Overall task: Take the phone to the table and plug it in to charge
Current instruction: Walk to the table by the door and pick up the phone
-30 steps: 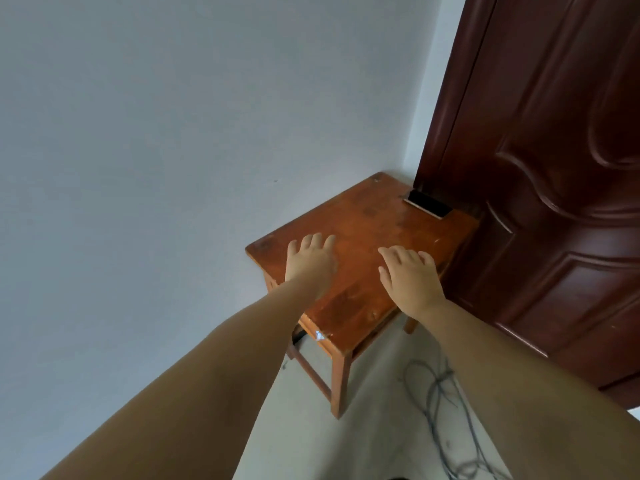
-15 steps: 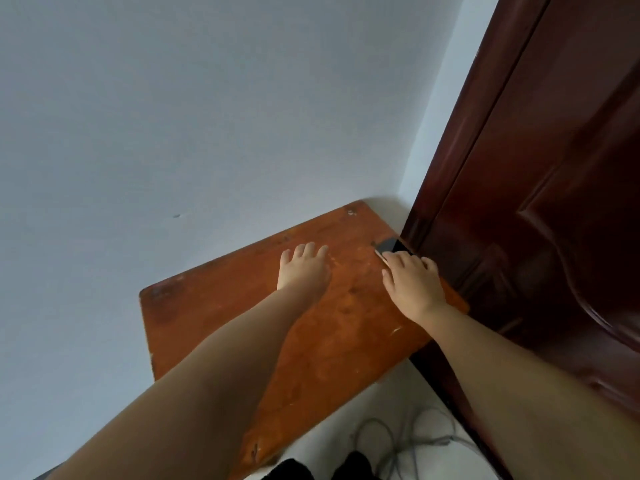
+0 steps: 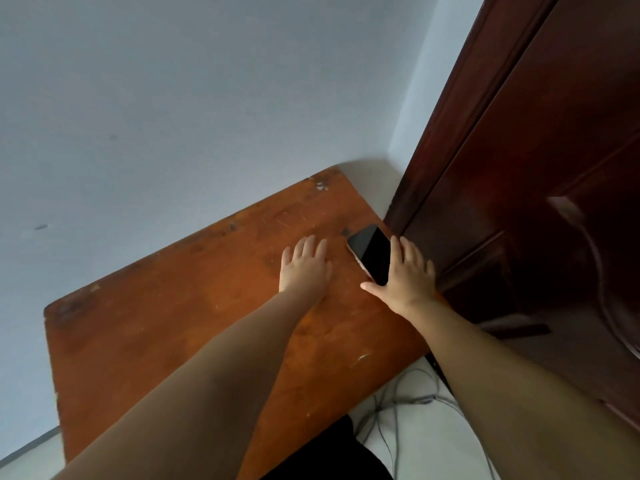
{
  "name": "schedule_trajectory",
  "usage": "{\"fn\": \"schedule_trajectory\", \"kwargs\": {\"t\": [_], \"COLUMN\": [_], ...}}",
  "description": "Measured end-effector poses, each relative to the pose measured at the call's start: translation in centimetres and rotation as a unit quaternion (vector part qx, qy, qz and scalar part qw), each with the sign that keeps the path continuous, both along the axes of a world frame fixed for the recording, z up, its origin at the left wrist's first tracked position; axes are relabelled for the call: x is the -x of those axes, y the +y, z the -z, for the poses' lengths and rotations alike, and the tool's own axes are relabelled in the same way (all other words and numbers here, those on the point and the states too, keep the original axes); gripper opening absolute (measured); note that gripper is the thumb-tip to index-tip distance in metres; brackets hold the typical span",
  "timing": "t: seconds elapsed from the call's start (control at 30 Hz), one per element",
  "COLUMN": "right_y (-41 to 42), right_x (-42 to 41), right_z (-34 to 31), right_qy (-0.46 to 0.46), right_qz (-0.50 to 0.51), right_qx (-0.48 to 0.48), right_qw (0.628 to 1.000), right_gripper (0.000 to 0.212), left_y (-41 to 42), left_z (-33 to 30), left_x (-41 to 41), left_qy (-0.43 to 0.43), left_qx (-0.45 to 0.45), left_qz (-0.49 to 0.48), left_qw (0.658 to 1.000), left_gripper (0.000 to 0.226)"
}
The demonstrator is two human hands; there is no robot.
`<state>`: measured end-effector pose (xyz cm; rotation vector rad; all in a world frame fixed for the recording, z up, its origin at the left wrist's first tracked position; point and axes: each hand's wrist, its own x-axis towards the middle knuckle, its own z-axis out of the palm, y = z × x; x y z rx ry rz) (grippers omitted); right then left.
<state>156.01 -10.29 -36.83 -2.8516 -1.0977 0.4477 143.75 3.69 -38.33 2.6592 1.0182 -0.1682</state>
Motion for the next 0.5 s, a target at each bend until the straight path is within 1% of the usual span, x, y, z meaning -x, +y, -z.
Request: {"fn": "schedule_trajectory", "kwargs": {"t": [0.07,0.13,0.23,0.33,0.5], "right_y": [0.0,0.1,0.0,-0.1,0.3], "right_x": [-0.4,-0.8,-1.7,-2.6,-3.5], "right_z": [0.6,1.0,1.1,0.7,-1.2], "right_qy": [0.038,0.054,0.046,0.049,-0.008], "right_qz": [0.031,0.05,0.06,0.061,0.027], "right_qx": [0.001,-0.012,-0.059,-0.074,-0.063], "right_qw": [0.999,0.997,0.995,0.994,0.998], "right_gripper": [0.116,0.113,0.096,0.083,0.077], "left_y": [-0.1,-0.1,-0.4,-0.5,0.6], "left_z": [1.2,2.1,2.7,2.7,0.3], "left_x": [-0.3,-0.5,-0.3,-0.1,-0.7], "left_qy": [0.02,0.033,0.037,0.041,0.08], "left_qx": [-0.012,-0.027,-0.033,-0.038,-0.01], "left_qz": [0.003,0.012,0.016,0.02,0.049], "left_qw": [1.0,0.999,0.999,0.998,0.996], "left_gripper": [0.055,0.058,0.059,0.059,0.06]}}
